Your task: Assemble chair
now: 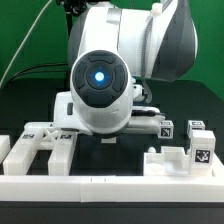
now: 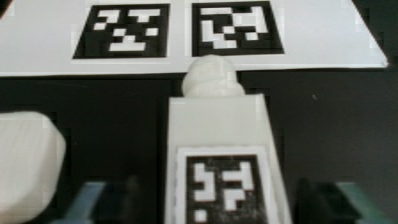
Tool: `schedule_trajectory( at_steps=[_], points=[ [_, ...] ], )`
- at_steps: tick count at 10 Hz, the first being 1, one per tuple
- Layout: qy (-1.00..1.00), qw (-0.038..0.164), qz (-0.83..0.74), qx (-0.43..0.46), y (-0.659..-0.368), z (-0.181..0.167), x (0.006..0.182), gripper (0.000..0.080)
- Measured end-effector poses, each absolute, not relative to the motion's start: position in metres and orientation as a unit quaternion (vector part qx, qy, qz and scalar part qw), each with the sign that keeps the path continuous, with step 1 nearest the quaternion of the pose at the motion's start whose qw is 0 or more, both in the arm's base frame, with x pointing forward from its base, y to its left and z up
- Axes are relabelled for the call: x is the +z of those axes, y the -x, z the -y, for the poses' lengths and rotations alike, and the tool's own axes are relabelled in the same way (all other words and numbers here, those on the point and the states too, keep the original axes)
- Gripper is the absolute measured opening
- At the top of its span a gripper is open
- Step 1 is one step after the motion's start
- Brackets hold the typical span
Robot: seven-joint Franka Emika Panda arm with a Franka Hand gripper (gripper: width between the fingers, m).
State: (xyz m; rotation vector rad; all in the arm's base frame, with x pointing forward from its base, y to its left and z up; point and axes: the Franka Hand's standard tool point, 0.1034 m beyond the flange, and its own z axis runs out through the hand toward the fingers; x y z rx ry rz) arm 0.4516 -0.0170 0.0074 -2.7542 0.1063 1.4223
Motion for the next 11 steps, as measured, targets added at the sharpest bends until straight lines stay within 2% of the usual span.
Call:
schedule_trajectory(
  at_steps=[6, 8, 10, 11],
  points=[
    [0.888, 0.021, -0.032, 0.458, -0.455, 0.017, 0.011, 0.0284],
    [0.910, 0.025, -0.024, 0.413, -0.493, 0.012, 0.042, 0.0284],
    [0.925, 0.023, -0.033, 0.379, -0.513, 0.005, 0.074, 0.0284],
    [0.927, 0.022, -0.030, 0.373, -0.513, 0.009, 0.084, 0.0284]
  ],
)
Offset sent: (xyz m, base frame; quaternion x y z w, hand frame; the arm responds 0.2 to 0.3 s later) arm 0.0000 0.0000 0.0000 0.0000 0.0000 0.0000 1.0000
